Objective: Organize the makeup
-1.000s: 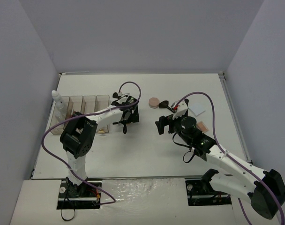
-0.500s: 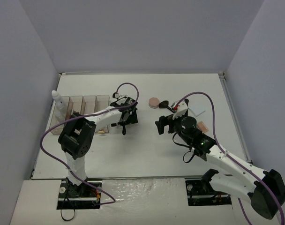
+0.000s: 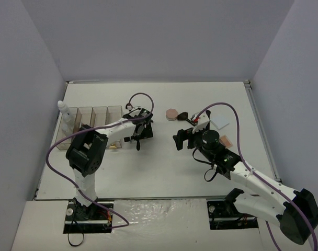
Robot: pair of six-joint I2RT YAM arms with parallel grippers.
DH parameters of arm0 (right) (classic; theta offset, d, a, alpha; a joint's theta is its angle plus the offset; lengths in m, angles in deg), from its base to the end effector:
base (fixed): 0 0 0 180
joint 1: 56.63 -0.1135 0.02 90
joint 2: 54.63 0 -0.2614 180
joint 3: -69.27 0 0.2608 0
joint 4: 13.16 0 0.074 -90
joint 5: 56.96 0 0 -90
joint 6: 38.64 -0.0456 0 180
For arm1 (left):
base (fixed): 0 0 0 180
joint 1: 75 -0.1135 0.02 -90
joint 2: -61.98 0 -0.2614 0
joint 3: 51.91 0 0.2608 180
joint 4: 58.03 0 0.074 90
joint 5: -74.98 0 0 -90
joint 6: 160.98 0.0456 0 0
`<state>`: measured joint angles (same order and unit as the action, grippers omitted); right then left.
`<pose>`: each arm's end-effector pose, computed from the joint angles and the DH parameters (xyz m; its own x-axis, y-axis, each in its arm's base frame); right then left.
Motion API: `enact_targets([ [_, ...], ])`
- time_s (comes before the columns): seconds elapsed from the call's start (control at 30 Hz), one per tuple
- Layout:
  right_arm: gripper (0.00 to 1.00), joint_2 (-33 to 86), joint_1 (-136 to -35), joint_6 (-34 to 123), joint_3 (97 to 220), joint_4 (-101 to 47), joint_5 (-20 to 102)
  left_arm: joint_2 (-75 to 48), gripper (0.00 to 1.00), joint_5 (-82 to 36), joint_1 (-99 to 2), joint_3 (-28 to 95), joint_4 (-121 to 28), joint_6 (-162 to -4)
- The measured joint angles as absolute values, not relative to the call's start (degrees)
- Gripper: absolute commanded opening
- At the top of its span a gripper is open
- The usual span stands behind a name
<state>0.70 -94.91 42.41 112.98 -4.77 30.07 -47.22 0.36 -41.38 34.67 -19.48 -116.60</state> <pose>0.1947 0.1506 0.2692 -0.1336 0.0925 -0.9867 -0.5641 0.8115 0.1524 0.3428 -0.2134 0.1567 -0.8157 -0.2852 -0.5033 -0.2225 0.9578 -0.1821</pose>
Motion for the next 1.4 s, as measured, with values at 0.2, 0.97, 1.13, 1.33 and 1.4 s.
enact_targets([
  [0.2, 1.0, 0.7, -94.91, 42.27, 112.98, -4.78, 30.07, -46.89, 0.34, -0.01, -41.3, 33.72, -21.24, -116.43],
  [0.97, 1.0, -0.18, -94.91, 42.24, 112.98, -4.79, 30.57, -30.21, 0.17, 12.25, -59.95, 47.04, -5.43, -93.83],
  [1.13, 1.0, -0.18, -94.91, 42.24, 112.96, -4.82, 30.68, -40.34, 0.21, 15.68, -62.95, 51.57, -2.81, -88.88],
  [1.33, 1.0, -0.15, -94.91, 42.24, 112.96, -4.83, 30.69, -49.86, 0.25, 18.07, -63.12, 55.91, -1.85, -85.08],
  [1.4, 1.0, -0.15, -94.91, 42.24, 112.96, -4.83, 30.69, -51.58, 0.27, 18.6, -63.12, 56.0, -1.45, -84.49],
])
